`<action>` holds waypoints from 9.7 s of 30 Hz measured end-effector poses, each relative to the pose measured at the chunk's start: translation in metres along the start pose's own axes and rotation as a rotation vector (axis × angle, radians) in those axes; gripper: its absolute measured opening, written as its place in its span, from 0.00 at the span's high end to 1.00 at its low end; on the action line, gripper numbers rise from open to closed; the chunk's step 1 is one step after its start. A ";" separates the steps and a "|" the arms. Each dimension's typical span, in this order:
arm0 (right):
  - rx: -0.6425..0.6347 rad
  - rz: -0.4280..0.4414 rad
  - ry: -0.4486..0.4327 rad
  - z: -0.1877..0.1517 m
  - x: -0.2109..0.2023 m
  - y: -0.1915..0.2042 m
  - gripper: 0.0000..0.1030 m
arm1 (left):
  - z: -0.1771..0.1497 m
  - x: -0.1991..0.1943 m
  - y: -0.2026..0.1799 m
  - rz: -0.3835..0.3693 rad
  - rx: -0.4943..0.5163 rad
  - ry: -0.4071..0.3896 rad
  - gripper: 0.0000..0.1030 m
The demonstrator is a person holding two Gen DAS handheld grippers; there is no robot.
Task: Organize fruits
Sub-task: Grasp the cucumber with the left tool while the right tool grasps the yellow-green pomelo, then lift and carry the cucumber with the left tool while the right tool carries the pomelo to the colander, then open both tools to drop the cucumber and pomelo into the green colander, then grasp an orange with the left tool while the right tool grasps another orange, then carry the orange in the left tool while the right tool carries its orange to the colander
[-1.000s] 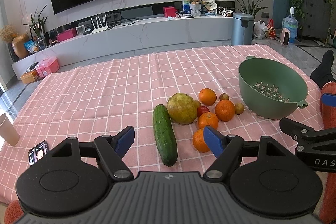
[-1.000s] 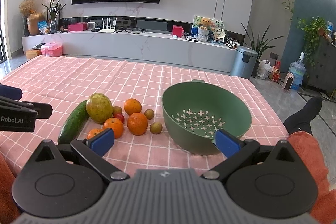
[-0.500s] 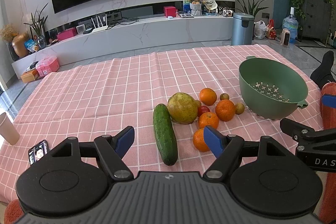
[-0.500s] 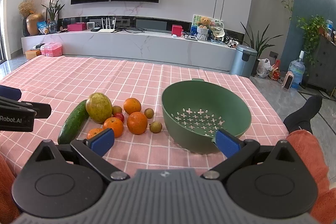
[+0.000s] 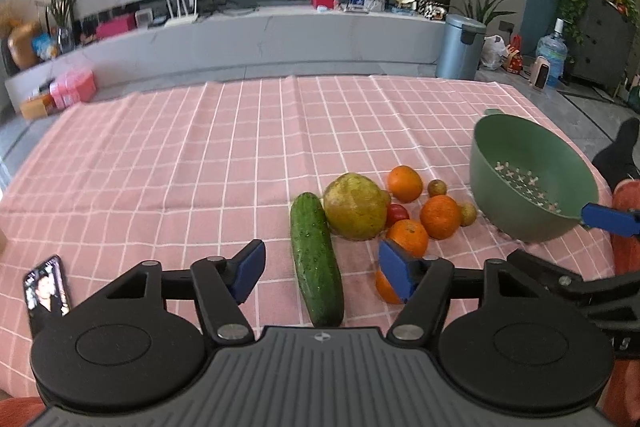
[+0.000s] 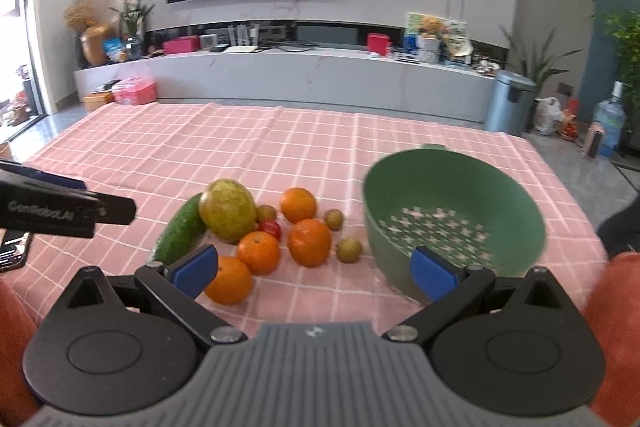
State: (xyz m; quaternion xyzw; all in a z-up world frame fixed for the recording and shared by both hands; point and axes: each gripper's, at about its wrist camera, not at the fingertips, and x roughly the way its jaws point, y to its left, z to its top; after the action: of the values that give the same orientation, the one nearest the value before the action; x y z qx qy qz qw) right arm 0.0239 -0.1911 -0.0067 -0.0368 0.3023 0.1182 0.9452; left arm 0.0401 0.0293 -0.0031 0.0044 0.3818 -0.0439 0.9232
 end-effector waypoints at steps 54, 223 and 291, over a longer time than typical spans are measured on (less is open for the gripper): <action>-0.578 0.284 0.073 0.038 0.164 0.074 0.33 | 0.010 0.110 0.075 -0.136 -0.249 0.267 0.58; -0.003 0.068 0.135 -0.020 0.068 0.003 0.53 | -0.010 0.076 -0.004 -0.351 0.001 0.164 0.47; 0.162 0.021 0.018 0.015 0.057 0.003 0.64 | 0.022 0.035 -0.001 -0.266 -0.090 0.004 0.52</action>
State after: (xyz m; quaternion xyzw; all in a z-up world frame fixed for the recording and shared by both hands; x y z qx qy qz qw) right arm 0.0767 -0.1749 -0.0280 0.0419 0.3197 0.1029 0.9410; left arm 0.0801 0.0244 -0.0120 -0.0874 0.3823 -0.1486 0.9078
